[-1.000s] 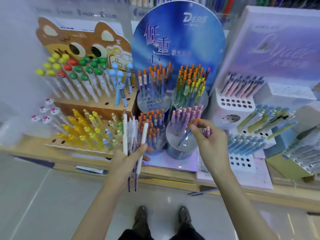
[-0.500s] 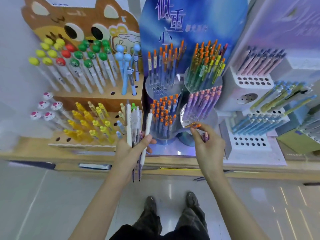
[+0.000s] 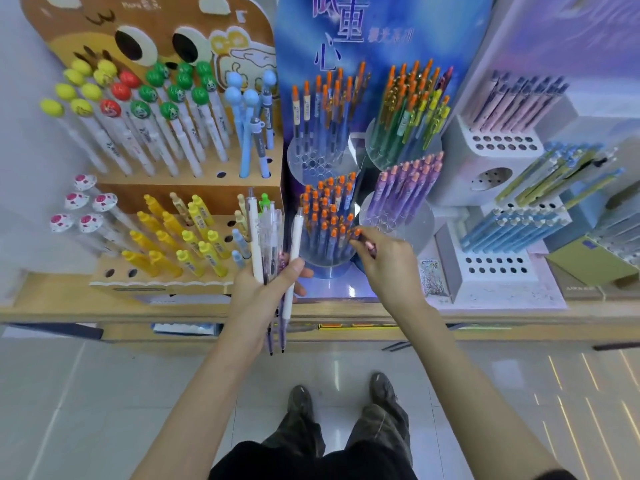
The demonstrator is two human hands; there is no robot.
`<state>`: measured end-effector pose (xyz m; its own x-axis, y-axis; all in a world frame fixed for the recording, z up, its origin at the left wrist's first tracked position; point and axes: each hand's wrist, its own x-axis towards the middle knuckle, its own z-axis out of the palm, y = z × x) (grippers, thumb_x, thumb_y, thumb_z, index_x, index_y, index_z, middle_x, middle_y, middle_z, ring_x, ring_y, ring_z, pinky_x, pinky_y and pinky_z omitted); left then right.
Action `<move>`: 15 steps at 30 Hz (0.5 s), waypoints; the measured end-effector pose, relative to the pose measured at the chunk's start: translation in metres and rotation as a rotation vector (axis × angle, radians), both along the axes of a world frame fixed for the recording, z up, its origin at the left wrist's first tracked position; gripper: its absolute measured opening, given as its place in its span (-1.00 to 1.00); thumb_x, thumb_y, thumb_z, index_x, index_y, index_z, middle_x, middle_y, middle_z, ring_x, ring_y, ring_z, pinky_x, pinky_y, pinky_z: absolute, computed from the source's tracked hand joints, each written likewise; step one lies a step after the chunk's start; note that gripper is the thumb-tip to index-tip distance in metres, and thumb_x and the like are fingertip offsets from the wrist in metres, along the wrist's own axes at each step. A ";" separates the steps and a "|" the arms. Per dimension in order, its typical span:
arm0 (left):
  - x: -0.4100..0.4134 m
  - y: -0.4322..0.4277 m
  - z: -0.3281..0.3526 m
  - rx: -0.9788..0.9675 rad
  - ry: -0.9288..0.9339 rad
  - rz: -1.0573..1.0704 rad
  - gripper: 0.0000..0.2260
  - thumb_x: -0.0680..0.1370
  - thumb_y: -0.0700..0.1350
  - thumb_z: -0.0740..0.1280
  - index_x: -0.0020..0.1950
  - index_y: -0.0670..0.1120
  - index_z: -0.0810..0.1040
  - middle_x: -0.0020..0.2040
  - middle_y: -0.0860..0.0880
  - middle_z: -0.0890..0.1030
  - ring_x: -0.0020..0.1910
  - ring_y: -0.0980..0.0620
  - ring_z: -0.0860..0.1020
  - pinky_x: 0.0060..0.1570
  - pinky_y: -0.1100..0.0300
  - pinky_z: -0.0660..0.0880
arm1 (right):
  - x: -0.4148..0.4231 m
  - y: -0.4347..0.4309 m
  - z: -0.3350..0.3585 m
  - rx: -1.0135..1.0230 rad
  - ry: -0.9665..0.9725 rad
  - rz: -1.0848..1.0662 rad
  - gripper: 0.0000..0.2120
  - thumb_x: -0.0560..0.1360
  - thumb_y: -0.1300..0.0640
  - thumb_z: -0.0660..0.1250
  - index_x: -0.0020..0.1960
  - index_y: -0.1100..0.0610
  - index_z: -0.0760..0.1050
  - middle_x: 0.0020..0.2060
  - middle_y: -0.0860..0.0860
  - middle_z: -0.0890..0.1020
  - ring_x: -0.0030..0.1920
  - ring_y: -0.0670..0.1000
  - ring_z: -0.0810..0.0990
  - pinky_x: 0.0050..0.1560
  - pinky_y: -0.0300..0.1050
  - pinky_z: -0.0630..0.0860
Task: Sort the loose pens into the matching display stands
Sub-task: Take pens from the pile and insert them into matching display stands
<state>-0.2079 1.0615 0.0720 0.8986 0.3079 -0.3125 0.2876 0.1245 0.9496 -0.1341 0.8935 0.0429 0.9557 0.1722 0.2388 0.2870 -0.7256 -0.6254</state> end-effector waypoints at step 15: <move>0.001 -0.010 0.013 -0.158 -0.027 -0.087 -0.96 0.52 -0.17 0.35 -0.12 -0.11 0.55 -0.26 -0.13 0.67 -0.49 0.05 0.45 -0.44 0.23 0.46 | -0.024 -0.003 0.029 0.750 0.281 -0.118 -0.83 0.50 0.15 0.27 0.08 0.12 0.38 -0.24 -0.05 0.38 -0.35 -0.17 0.35 -0.32 -0.41 0.32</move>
